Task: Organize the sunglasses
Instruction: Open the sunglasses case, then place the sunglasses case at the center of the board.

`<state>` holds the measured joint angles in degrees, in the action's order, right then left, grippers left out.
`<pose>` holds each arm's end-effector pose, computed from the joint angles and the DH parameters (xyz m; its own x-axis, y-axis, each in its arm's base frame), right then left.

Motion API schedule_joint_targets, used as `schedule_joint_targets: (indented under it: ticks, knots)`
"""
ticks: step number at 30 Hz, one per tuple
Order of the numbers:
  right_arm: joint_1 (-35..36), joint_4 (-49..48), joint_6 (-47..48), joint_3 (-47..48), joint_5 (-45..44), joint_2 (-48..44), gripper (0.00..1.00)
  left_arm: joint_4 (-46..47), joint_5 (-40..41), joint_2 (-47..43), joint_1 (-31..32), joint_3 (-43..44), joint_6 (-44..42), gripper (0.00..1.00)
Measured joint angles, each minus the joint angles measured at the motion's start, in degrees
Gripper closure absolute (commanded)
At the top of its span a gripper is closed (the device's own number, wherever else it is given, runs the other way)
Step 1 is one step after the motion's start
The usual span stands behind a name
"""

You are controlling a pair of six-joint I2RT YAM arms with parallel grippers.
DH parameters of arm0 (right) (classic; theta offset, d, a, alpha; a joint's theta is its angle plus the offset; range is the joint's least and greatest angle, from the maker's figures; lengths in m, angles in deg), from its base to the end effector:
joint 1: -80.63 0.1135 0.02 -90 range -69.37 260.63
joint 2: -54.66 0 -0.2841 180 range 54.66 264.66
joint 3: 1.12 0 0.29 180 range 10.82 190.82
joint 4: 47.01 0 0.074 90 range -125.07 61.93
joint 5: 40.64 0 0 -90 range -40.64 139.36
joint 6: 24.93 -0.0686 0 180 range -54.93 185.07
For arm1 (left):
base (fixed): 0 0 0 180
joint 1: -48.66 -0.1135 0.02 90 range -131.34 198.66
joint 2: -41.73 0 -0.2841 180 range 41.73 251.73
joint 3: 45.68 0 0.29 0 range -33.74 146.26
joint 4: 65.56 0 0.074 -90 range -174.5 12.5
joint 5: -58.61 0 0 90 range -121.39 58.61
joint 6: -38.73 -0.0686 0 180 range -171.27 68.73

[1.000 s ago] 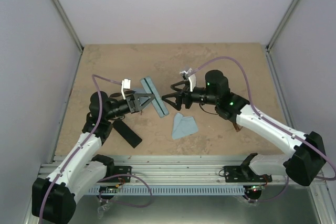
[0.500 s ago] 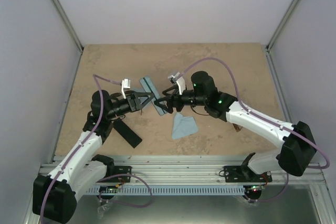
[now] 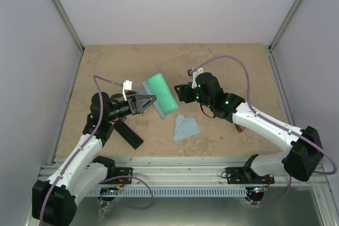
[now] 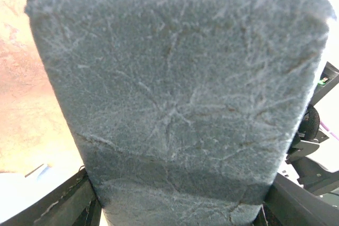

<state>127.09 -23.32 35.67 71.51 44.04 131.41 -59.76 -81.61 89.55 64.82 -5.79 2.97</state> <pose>0.2595 0.2638 0.3028 -0.6066 0.0713 -0.7918 -0.4218 0.8154 0.3965 0.2103 -0.1158 0.2796 -0.7639 -0.3192 -0.5608 0.5062 0.2426 -0.8276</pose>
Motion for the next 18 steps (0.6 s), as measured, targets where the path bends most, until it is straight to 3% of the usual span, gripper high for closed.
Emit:
schedule_joint_targets:
  ticks: [5, 10, 14, 18]
  knots:
    - [-0.1, 2.5, 0.4, 0.3, -2.7, -0.1, 0.24, 0.5, -1.0, 0.0, 0.1, 0.0, 0.0, 0.60]
    - [-0.1, -1.6, 2.8, -1.8, 5.7, -4.3, 0.20, 0.6, -1.1, 0.0, 0.1, 0.0, 0.0, 0.60]
    - [-0.1, -6.6, 3.9, -3.1, 14.9, -7.3, 0.27, 0.6, -1.2, 0.2, 0.1, 0.0, 0.0, 0.59]
    - [-0.2, -7.8, 4.2, -3.2, 18.3, -5.5, 0.42, 0.6, -1.6, 0.2, 0.1, 0.2, 0.0, 0.59]
